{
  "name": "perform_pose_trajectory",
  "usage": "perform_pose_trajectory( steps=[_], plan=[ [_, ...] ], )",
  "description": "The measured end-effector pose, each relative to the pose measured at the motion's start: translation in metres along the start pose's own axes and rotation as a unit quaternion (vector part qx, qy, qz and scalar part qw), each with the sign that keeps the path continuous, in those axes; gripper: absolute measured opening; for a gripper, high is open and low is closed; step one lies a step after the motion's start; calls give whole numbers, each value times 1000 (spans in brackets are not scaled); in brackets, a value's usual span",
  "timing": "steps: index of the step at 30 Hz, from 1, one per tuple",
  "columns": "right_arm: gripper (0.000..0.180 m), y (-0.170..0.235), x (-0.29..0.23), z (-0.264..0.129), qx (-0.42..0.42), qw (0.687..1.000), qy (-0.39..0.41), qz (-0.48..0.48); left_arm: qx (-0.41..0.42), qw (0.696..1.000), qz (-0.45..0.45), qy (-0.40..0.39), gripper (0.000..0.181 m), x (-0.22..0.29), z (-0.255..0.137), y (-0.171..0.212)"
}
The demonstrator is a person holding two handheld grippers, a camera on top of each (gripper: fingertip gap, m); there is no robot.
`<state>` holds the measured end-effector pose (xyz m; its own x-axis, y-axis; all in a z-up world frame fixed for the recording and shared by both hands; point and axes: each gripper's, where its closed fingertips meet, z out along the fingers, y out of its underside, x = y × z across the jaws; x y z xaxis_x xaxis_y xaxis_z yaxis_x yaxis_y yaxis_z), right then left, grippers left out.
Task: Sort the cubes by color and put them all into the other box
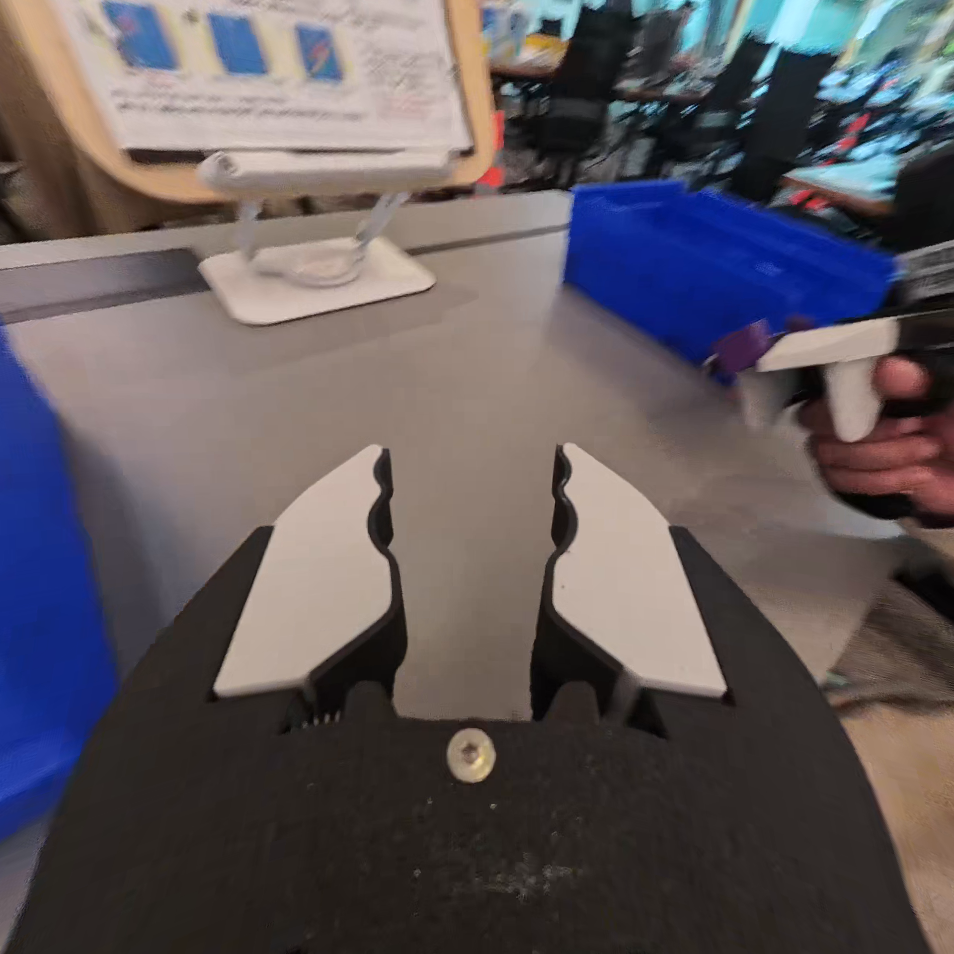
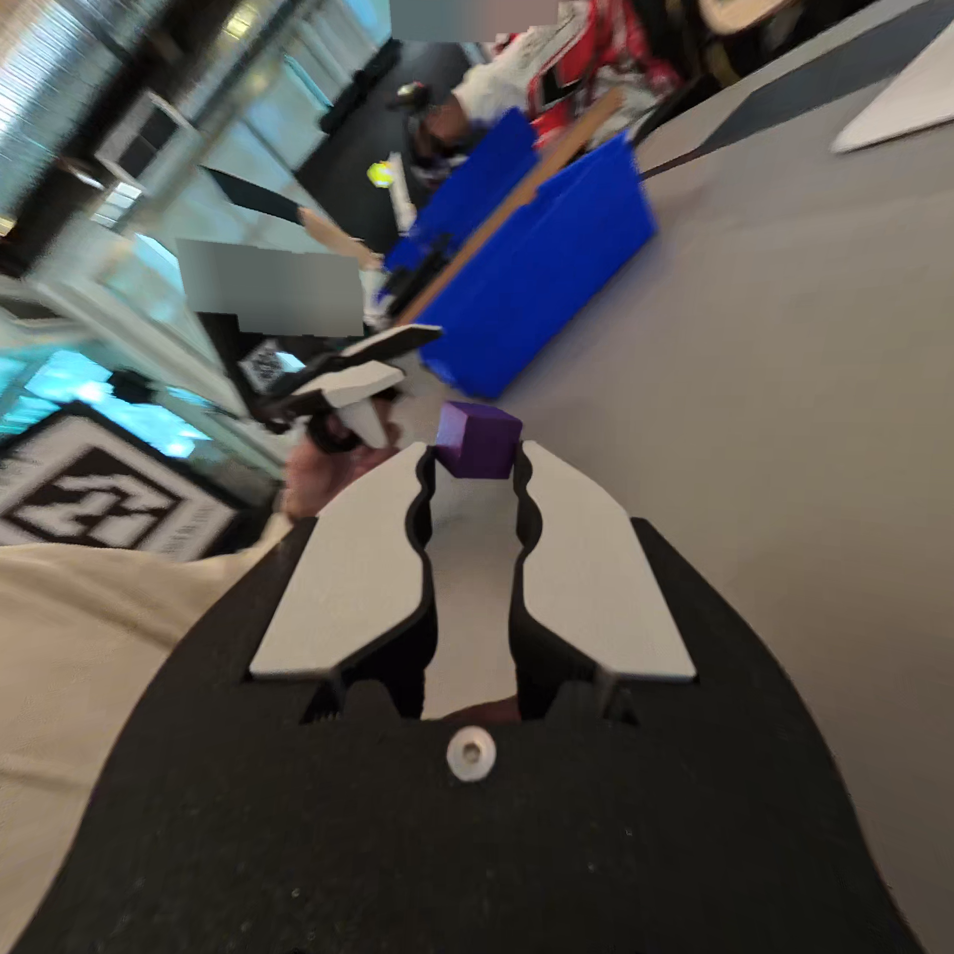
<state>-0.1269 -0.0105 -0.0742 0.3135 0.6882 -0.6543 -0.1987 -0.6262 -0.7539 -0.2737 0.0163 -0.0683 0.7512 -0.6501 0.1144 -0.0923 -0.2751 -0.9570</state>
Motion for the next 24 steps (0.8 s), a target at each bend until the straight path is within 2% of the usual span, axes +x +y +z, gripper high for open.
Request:
perform_pose_trajectory(
  steps=[3, 6, 9, 19, 21, 24],
  plan=[
    [29, 8, 21, -9, 6, 984, 127, -126, -24, 998, 27, -50, 55, -16, -4, 24],
    [29, 8, 25, -16, 22, 964, 185, -192, -27, 997, 44, -48, 54, -13, -5, 31],
    [29, 3, 24, -23, 40, 951, 212, -220, -32, 997, 63, -41, 54, -6, -2, 32],
    [29, -1, 22, -37, 34, 943, 229, -239, -44, 997, 60, -20, 53, -1, 2, 37],
    [29, -24, 15, -60, 44, 925, 257, -277, -46, 998, 49, -17, 53, -3, 2, 39],
    [29, -86, 22, -139, 54, 869, 368, -326, -51, 998, 40, -16, 53, -8, 2, 39]
  ],
)
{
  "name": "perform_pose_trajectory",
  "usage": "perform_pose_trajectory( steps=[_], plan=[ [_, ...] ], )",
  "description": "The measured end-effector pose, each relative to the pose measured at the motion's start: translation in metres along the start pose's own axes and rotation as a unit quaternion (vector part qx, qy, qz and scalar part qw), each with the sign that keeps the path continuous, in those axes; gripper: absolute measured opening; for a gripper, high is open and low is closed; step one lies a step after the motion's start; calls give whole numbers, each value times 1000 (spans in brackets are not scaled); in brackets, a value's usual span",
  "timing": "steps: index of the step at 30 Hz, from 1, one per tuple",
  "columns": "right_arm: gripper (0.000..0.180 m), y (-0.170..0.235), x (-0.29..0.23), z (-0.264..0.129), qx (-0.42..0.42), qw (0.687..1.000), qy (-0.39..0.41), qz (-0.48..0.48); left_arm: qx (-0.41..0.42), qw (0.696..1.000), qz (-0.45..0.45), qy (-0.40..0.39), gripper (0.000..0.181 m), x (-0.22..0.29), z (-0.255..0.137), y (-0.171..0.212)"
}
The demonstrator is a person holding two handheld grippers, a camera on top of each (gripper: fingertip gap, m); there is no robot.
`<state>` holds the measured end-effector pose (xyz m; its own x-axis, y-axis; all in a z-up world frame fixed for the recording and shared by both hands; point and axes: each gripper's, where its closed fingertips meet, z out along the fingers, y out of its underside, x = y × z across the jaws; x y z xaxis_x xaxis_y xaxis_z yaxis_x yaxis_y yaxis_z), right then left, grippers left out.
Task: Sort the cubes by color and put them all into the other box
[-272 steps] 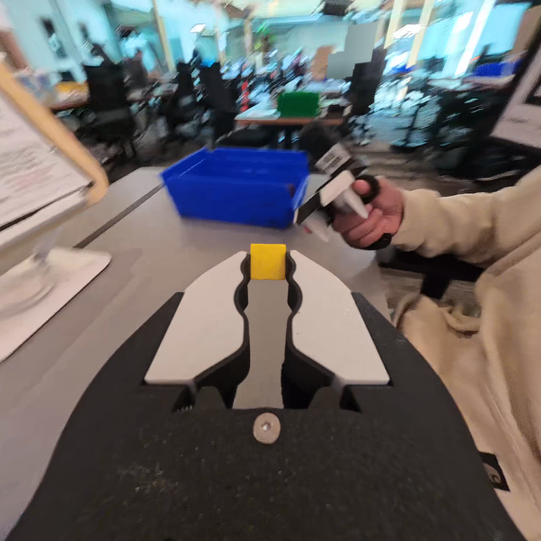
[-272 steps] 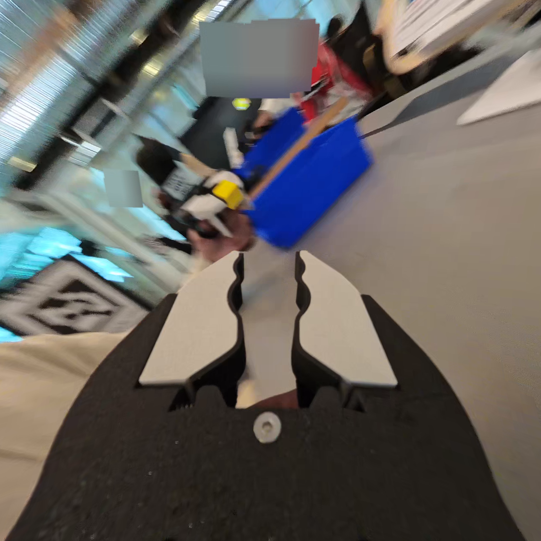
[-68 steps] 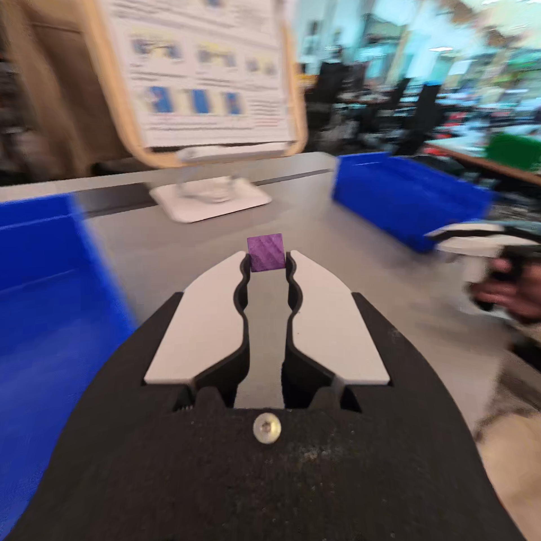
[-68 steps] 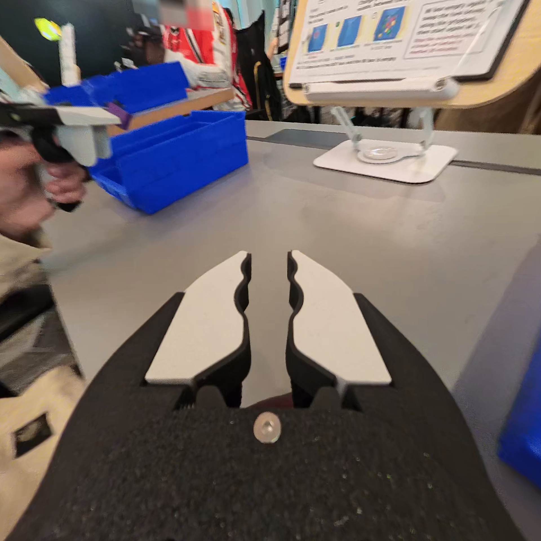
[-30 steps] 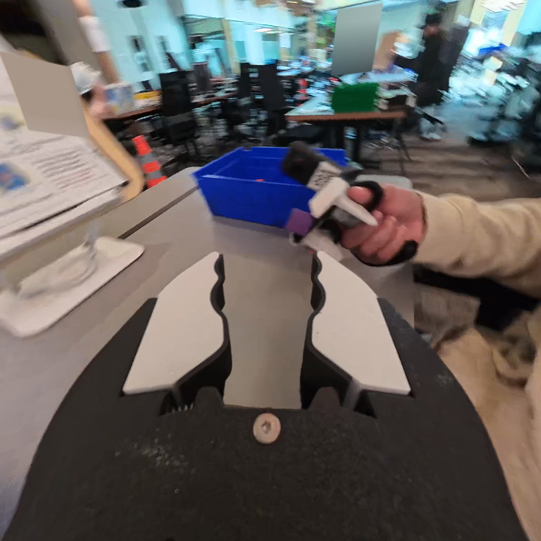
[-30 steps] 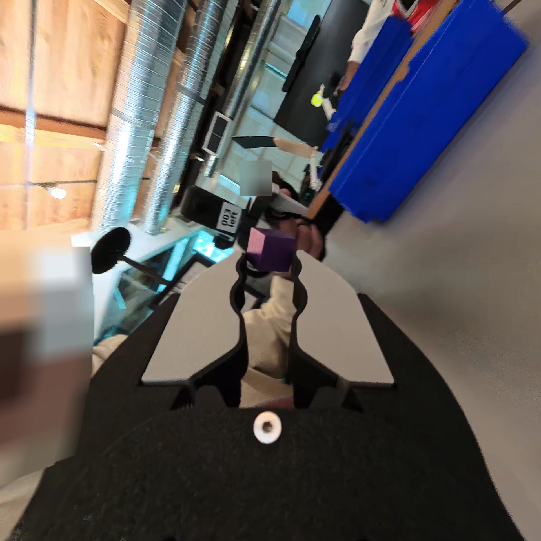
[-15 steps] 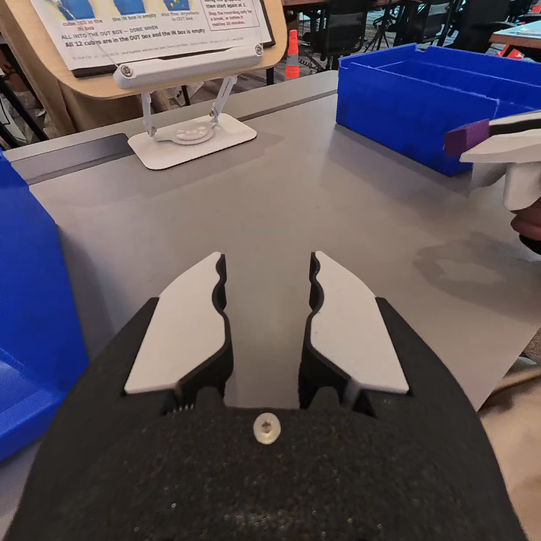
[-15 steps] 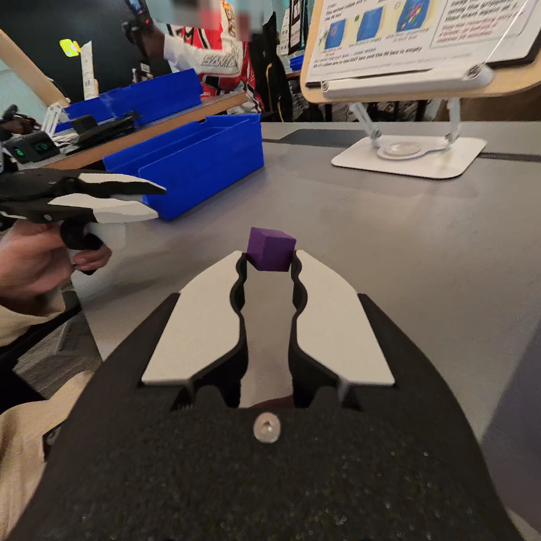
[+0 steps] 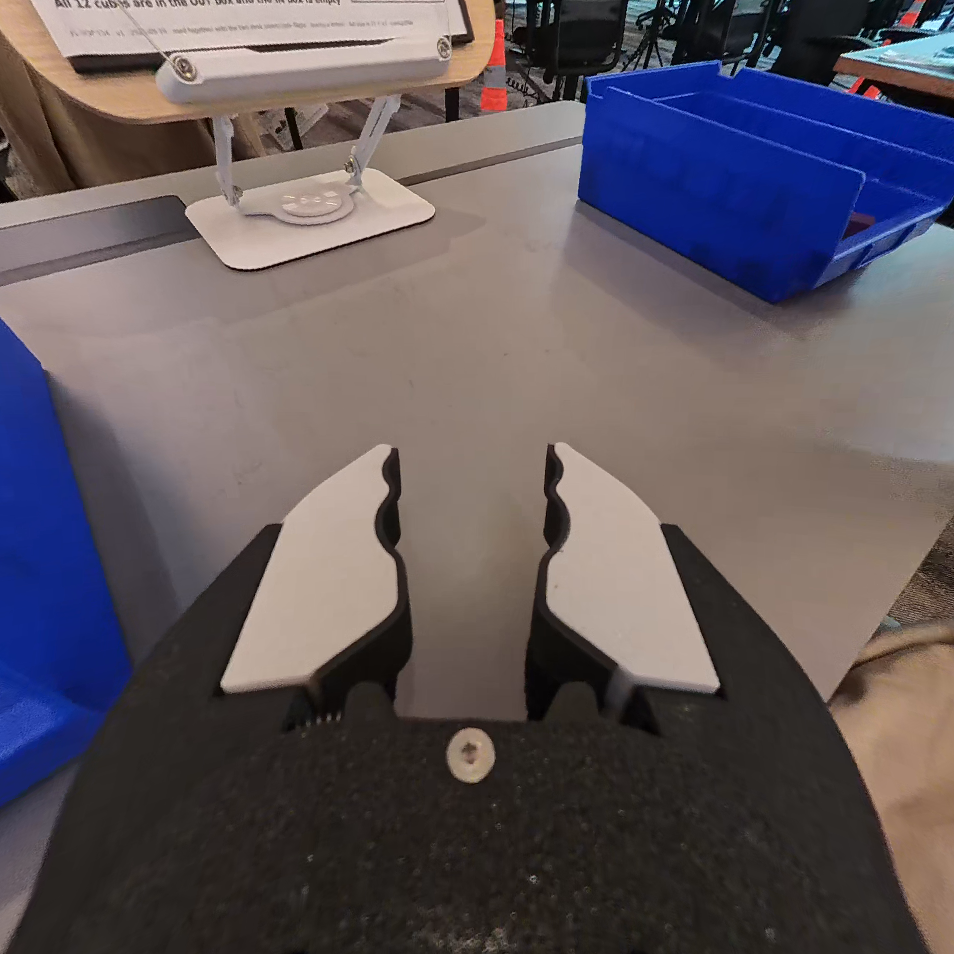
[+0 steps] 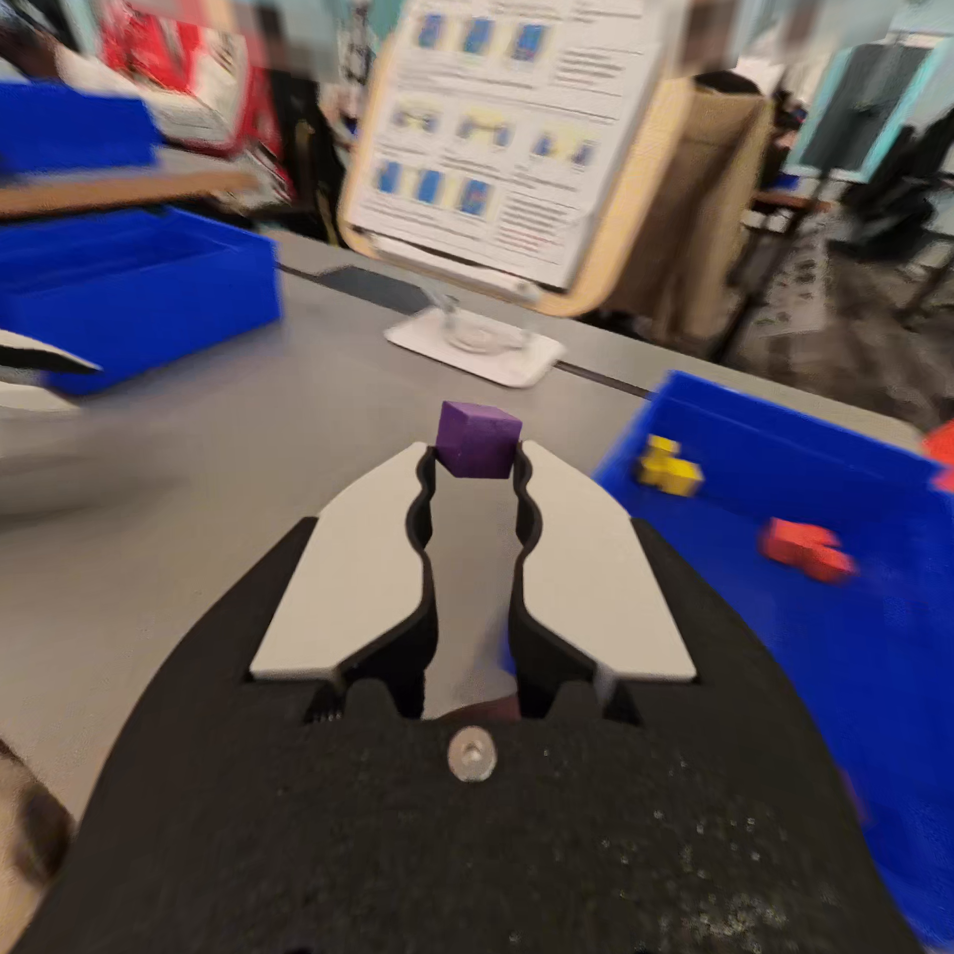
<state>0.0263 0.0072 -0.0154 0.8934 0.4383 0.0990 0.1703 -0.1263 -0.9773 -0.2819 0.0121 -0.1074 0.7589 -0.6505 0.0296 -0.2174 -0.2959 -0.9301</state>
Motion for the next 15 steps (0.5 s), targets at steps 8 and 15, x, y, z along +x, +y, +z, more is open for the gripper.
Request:
perform_pose_trajectory(
  steps=[8, 15],
  plan=[
    [29, 112, 171, -24, -474, 870, -33, -132, -14, 1000, -10, 22, 53, 7, 6, 2],
    [30, 165, 198, -11, -648, 724, -81, -222, -18, 1000, 23, 9, 53, 12, 5, 4]
  ],
)
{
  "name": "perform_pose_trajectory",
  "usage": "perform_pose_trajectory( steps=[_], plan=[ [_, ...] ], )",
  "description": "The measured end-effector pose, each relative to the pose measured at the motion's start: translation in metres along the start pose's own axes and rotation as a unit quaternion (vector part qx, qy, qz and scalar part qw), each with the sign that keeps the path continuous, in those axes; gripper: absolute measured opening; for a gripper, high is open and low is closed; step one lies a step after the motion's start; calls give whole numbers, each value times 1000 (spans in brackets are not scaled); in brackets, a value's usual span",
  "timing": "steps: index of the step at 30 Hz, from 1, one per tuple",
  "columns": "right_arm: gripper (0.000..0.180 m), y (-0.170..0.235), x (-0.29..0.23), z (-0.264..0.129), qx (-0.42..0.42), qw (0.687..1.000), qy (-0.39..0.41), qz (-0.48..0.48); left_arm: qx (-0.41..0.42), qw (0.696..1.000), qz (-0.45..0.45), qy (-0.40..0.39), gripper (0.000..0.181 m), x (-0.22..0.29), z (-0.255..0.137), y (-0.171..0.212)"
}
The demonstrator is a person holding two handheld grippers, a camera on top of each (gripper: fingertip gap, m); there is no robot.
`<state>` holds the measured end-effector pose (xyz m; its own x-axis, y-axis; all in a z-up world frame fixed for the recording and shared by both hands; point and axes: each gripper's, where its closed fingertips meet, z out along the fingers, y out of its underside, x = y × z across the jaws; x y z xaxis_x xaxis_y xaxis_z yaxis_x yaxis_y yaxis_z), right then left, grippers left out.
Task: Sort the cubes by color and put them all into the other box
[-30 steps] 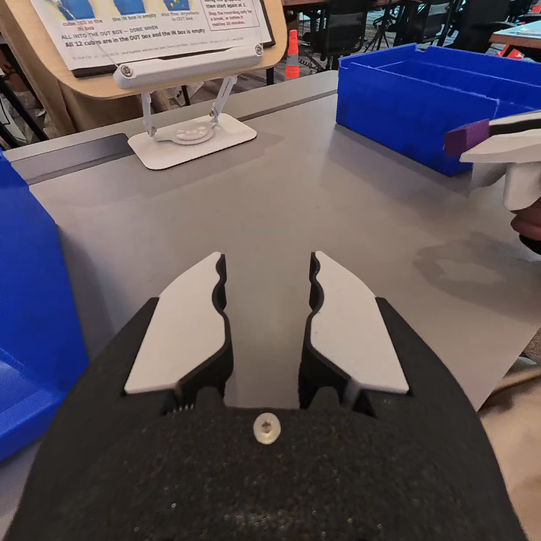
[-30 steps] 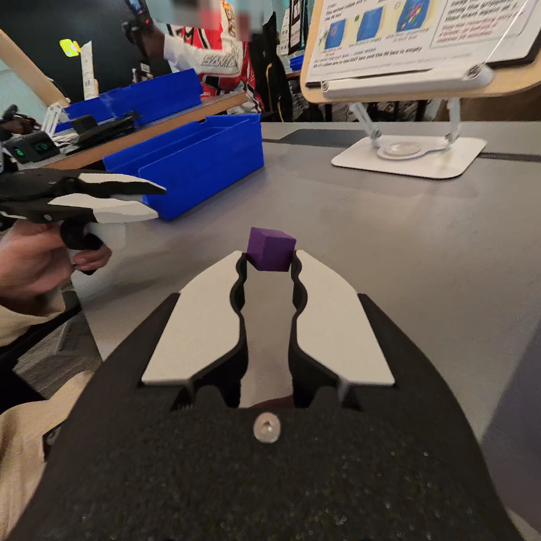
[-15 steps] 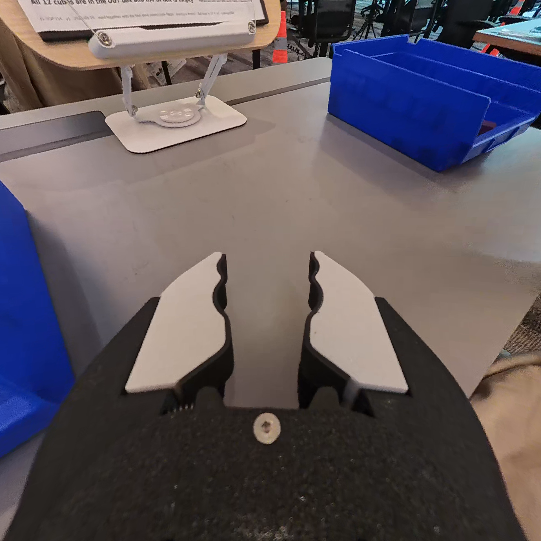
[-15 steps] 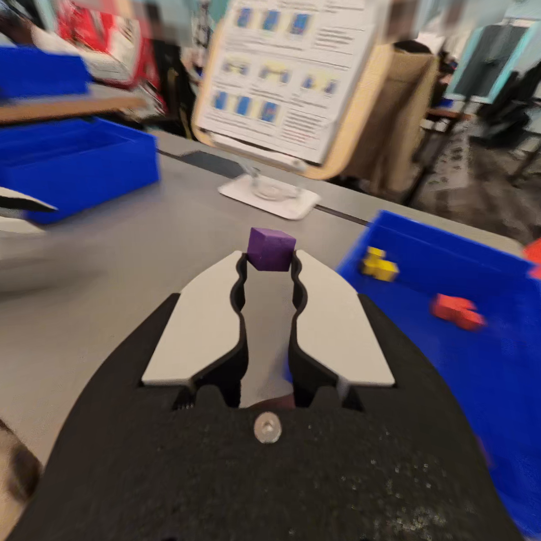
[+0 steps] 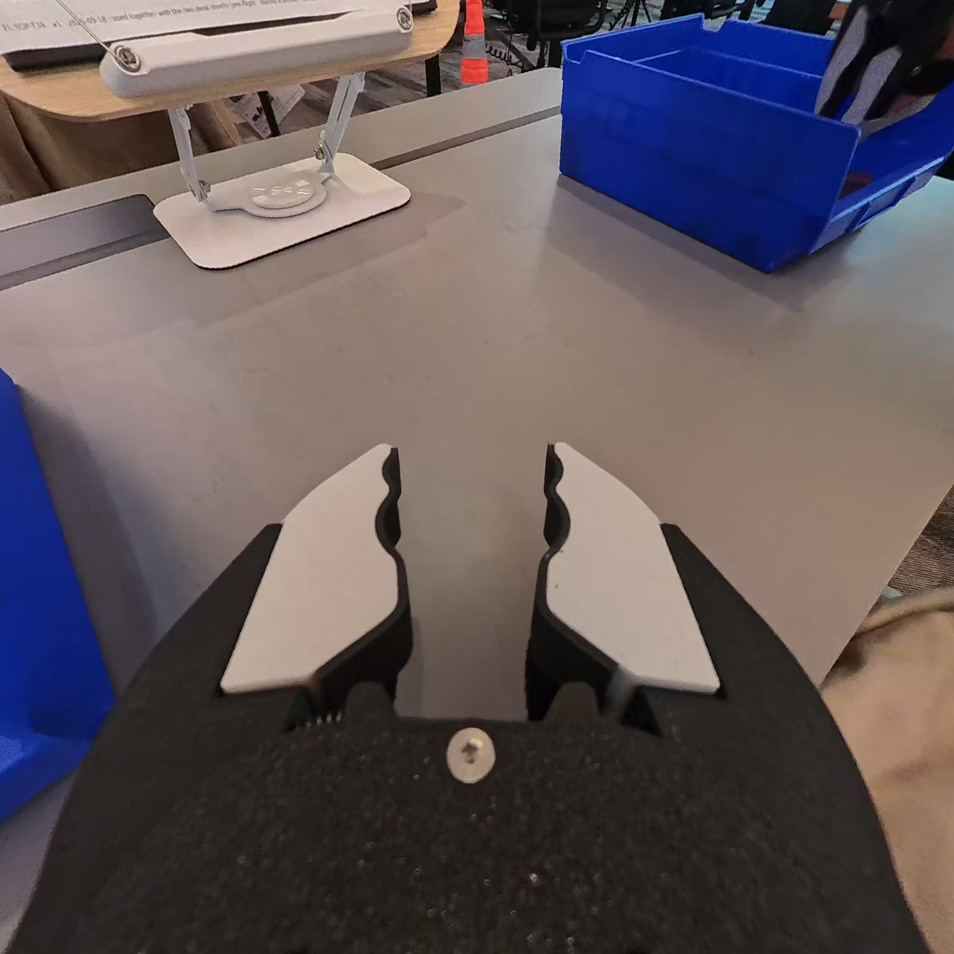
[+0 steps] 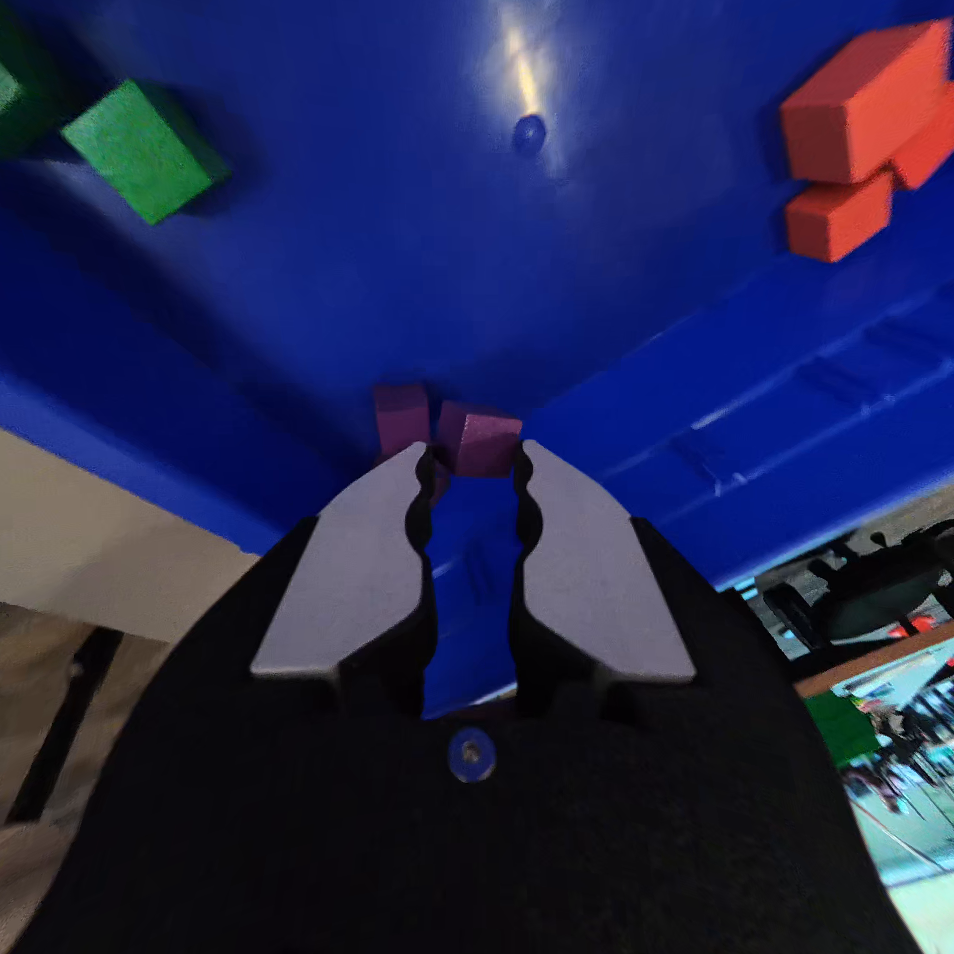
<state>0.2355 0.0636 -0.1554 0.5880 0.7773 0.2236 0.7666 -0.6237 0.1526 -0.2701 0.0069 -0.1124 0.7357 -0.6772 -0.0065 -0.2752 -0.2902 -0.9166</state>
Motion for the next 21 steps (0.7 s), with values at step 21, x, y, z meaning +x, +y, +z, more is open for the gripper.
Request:
perform_pose_trajectory(
  steps=[21],
  plan=[
    [37, 7, 2, 17, -117, 993, 13, 12, 6, 1000, -3, 17, 53, 5, -6, -1]
  ],
)
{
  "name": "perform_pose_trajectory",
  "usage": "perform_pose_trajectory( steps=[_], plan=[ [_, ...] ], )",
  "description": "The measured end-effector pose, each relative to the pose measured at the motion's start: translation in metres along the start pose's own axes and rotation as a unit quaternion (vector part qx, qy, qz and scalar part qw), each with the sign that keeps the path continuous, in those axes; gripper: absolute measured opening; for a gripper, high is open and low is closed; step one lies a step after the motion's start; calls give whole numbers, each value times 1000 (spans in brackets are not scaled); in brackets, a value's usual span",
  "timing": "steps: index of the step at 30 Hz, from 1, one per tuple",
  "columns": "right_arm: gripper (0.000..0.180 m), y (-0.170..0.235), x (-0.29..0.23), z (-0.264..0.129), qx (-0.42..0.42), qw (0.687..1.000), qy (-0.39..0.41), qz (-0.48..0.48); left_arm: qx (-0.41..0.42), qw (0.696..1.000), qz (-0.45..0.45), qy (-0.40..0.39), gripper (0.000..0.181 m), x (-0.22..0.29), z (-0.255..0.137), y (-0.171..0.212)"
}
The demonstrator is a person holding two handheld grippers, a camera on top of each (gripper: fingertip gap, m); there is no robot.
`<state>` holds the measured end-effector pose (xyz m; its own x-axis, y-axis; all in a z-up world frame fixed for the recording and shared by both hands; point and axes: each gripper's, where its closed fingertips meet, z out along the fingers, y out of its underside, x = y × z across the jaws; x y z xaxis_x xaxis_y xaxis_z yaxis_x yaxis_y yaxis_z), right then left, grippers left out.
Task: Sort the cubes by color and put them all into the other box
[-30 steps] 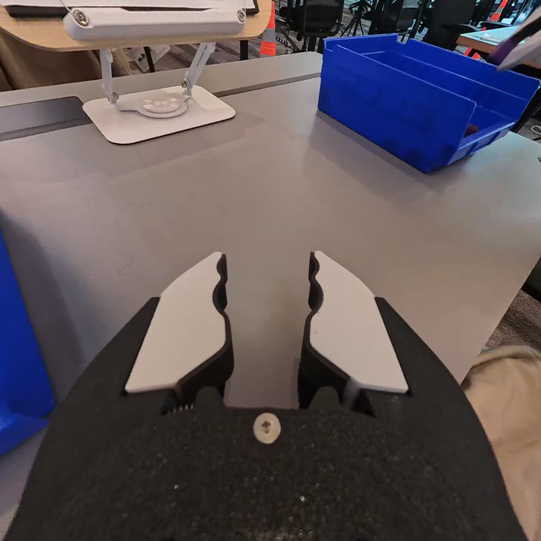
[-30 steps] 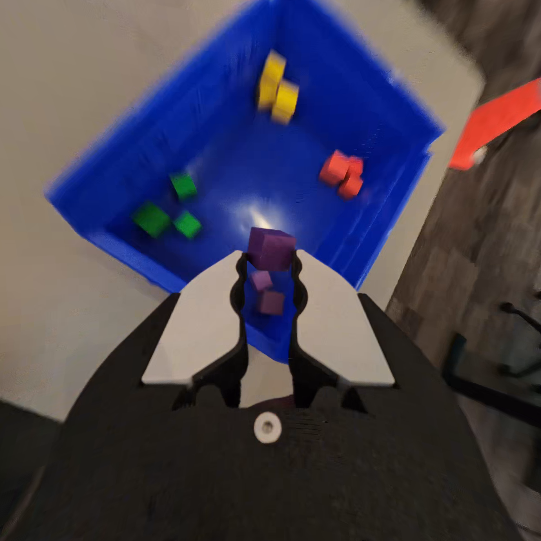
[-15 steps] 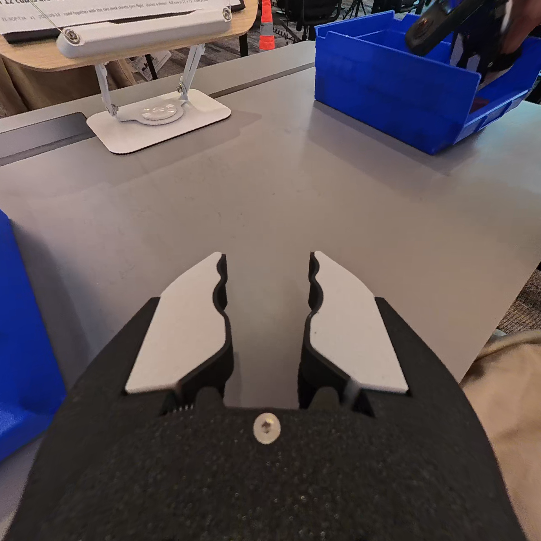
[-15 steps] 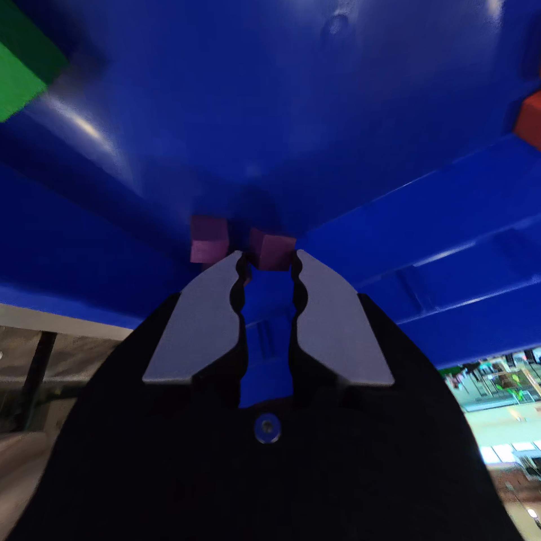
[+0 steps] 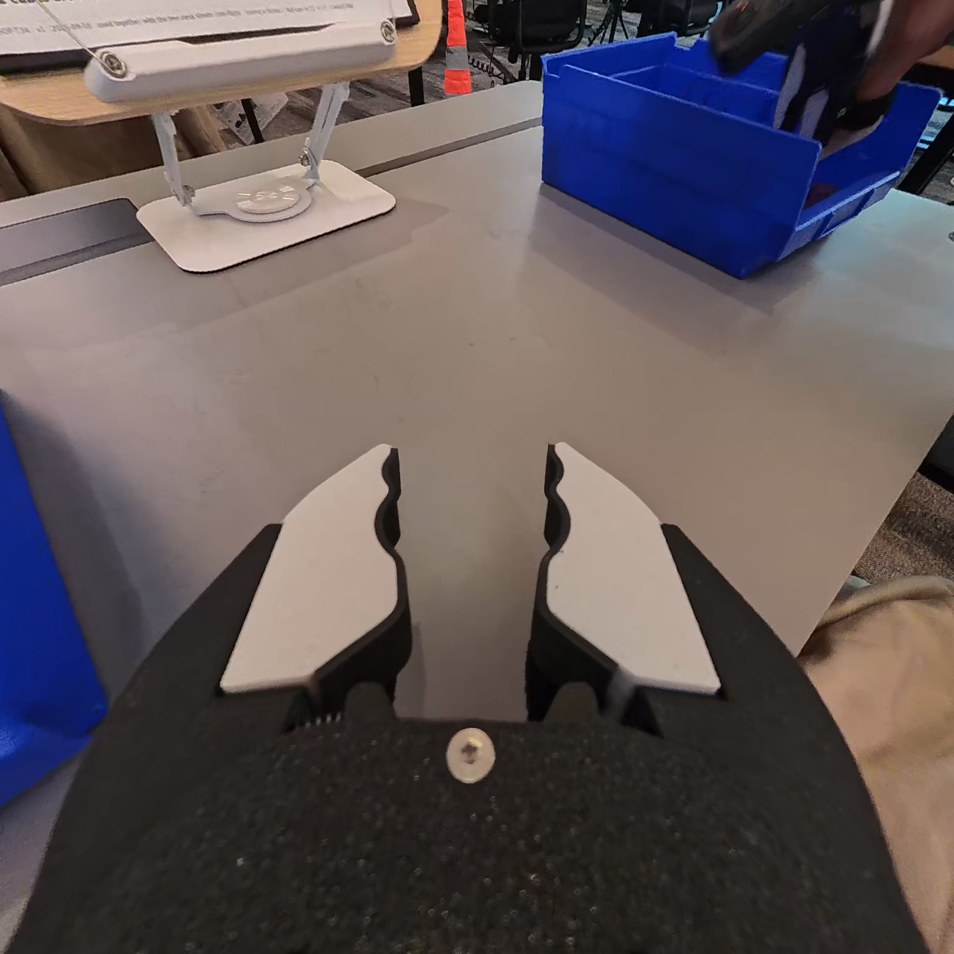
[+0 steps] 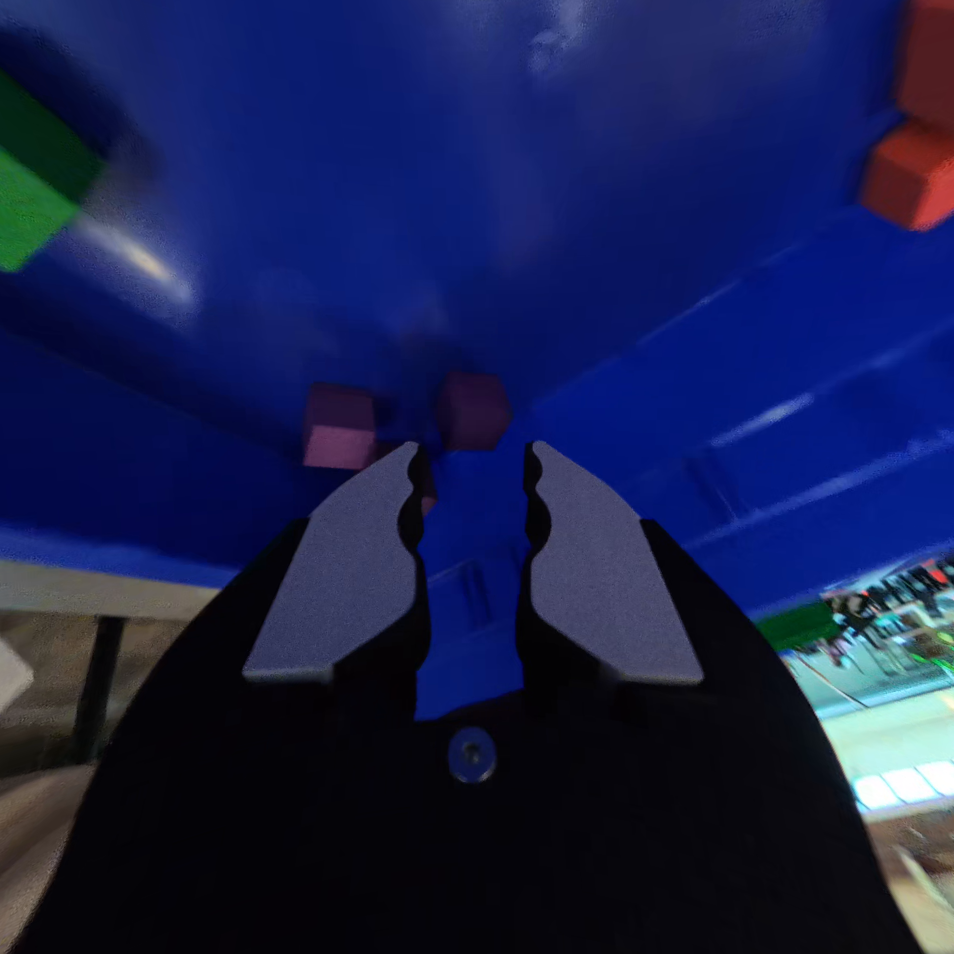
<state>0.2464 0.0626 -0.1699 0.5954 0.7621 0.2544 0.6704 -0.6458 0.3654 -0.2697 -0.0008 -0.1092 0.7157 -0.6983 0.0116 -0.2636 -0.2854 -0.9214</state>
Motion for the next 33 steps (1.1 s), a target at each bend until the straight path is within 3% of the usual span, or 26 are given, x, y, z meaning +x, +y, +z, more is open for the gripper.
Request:
perform_pose_trajectory(
  steps=[3, 5, 8, 10, 12, 14, 16, 19, 24, 33],
  plan=[
    [42, -8, 2, -48, 155, 984, 65, 64, 4, 1000, -8, -7, 54, -5, -2, -1],
    [47, -14, -12, -91, 301, 941, 94, 123, 6, 1000, -12, -15, 54, -10, -3, -1],
    [45, -39, -60, -155, 540, 813, 79, 202, 10, 999, -22, -21, 54, -12, -4, -2],
    [52, -64, -113, -185, 661, 715, -16, 230, 18, 999, -29, -22, 55, -11, -6, -5],
    [53, -82, -166, -204, 736, 625, -109, 238, 30, 999, -30, -29, 55, -10, -10, -7],
    [54, -89, -195, -208, 764, 575, -134, 262, 45, 998, -28, -46, 55, -13, -16, -8],
    [53, -93, -211, -206, 775, 555, -128, 275, 60, 996, -27, -63, 55, -16, -22, -8],
    [53, -101, -225, -198, 768, 554, -136, 291, 68, 994, -37, -70, 55, -19, -27, -6],
    [60, -102, -224, -193, 760, 583, -85, 274, 59, 996, -27, -54, 55, -11, -26, -3],
    [66, -86, -194, -190, 750, 581, 10, 316, 48, 998, -9, -33, 57, 4, -21, -1]
  ],
)
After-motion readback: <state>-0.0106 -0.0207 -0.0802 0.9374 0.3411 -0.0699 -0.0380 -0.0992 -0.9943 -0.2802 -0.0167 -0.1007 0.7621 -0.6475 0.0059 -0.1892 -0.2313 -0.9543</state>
